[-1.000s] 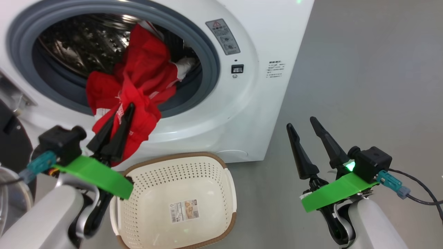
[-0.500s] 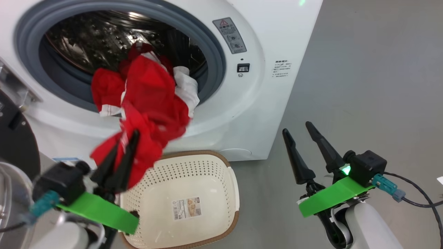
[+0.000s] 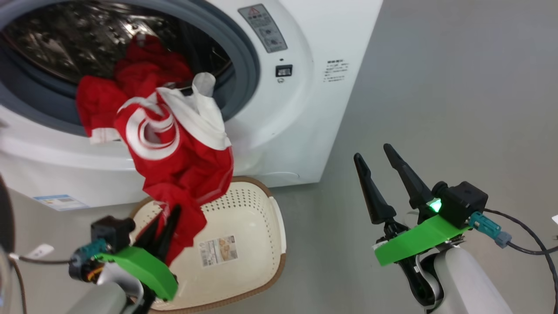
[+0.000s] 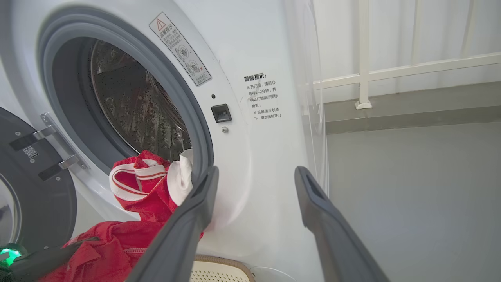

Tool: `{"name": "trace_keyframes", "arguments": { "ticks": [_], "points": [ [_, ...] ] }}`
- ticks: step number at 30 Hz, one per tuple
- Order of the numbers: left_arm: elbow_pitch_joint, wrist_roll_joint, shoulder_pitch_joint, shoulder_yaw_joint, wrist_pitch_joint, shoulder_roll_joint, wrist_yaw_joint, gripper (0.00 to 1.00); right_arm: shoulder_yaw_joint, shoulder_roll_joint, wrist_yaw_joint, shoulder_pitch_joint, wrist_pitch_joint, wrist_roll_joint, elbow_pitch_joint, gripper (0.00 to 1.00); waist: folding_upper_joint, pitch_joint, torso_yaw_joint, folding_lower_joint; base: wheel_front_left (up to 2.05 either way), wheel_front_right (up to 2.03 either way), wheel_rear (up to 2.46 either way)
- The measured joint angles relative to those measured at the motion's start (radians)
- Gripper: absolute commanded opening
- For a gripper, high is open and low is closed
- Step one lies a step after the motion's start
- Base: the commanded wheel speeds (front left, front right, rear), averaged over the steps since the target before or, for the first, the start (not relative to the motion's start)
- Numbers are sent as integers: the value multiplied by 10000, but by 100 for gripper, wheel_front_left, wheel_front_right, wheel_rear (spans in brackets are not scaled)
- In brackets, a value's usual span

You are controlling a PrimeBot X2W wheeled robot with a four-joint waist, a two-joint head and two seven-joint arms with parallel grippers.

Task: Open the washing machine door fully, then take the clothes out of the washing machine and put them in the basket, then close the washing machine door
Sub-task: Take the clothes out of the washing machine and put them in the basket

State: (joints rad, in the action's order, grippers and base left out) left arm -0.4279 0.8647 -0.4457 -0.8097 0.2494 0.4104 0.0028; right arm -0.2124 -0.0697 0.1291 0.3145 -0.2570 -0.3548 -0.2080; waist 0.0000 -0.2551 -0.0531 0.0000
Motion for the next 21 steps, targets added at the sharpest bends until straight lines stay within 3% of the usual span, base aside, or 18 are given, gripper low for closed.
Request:
{"name": "trace_keyframes", "arguments": {
  "ticks": [4, 10, 21],
  "points": [
    [-1708, -291, -619, 495, 0, -500, -625, 0, -6, 13, 0, 189, 0, 33, 63, 100, 0, -303, -227, 0, 0, 0, 0],
    [-3879, -642, -1267, 953, 0, -1020, -1133, 0, -4, 36, 0, 301, 0, 100, 180, 100, 0, -850, -591, 0, 0, 0, 0],
    [-5908, -692, -1820, 1057, 0, -1457, -1306, 0, -21, 69, 0, 595, 0, 182, 343, 100, 0, -1633, -1334, 0, 0, 0, 0]
  ]
}}
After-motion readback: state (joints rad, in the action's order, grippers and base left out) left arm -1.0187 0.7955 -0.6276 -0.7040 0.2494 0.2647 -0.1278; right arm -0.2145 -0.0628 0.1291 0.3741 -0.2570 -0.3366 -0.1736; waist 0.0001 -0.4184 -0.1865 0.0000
